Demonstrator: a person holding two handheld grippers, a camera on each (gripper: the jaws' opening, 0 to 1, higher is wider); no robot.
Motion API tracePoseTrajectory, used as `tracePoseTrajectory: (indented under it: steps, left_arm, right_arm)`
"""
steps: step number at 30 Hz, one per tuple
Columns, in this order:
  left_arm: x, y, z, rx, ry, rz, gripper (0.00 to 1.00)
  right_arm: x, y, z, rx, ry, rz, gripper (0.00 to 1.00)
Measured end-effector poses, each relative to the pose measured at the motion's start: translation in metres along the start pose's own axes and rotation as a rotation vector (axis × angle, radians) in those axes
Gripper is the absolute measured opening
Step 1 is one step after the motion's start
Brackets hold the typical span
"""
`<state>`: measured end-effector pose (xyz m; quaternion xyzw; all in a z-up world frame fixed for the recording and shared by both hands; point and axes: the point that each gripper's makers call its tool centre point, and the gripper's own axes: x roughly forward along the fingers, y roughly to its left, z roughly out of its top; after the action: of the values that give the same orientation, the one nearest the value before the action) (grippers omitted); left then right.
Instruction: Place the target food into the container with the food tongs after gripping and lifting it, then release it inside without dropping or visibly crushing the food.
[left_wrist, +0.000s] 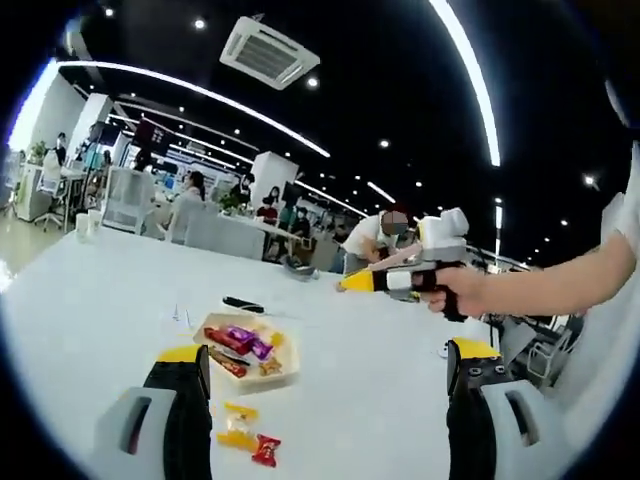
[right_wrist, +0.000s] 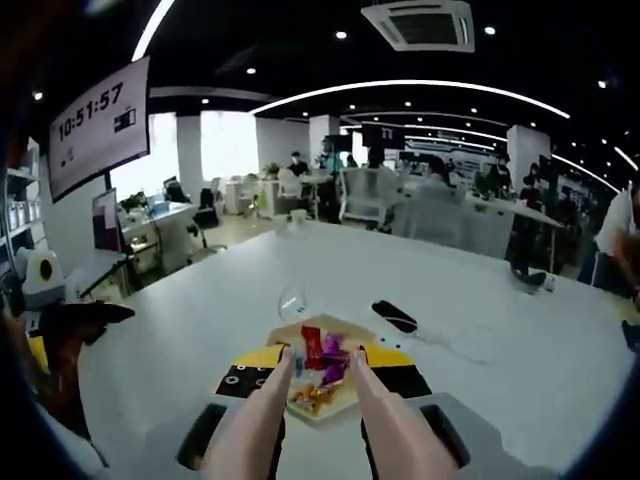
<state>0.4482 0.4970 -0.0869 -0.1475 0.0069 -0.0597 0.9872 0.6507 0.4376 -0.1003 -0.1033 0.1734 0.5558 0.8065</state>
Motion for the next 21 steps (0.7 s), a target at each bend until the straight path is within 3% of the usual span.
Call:
tracePoseTrajectory:
  steps: [4, 6, 12, 21]
  left_arm:
    - [-0.01, 0.012, 0.0, -0.015, -0.004, 0.027, 0.99]
    - [-0.016, 0.018, -0.01, -0.024, 0.046, 0.05, 0.99]
    - [-0.031, 0.017, -0.023, -0.016, 0.079, 0.064, 0.99]
    - [-0.046, 0.023, -0.038, -0.049, 0.116, 0.11, 0.99]
  right_arm:
    - [0.002, 0.007, -0.007, 0.006, 0.016, 0.02, 0.28]
    - [0.006, 0.009, -0.014, -0.004, 0.031, 0.025, 0.28]
    - [0.014, 0.025, -0.022, 0.023, 0.04, 0.051, 0.28]
    - [0.023, 0.059, -0.037, -0.019, 0.073, 0.104, 0.28]
